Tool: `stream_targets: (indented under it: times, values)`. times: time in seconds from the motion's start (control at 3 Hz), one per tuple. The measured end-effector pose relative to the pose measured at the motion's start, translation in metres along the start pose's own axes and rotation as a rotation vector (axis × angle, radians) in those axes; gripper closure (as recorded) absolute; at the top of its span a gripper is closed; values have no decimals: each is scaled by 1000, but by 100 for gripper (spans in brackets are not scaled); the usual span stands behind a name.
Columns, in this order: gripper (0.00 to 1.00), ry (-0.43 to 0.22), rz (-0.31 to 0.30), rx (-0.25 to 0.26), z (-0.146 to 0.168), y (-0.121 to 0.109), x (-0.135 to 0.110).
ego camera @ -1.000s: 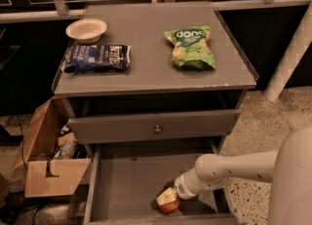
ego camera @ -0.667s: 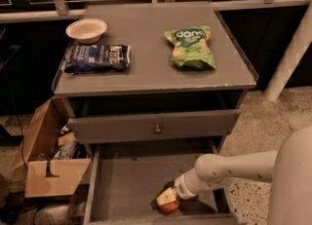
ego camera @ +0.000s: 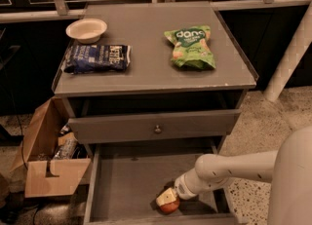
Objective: Place apple into middle drawer
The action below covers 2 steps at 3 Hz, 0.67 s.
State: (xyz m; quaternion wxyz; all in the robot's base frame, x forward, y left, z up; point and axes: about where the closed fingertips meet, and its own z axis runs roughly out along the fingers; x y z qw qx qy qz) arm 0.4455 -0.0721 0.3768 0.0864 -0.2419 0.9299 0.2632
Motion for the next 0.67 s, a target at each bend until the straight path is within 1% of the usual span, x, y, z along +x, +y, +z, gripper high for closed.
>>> stream_targets:
  times: [0.33, 0.67]
  values:
    - [0, 0, 0, 0, 0, 0, 0]
    - [0, 0, 0, 0, 0, 0, 0]
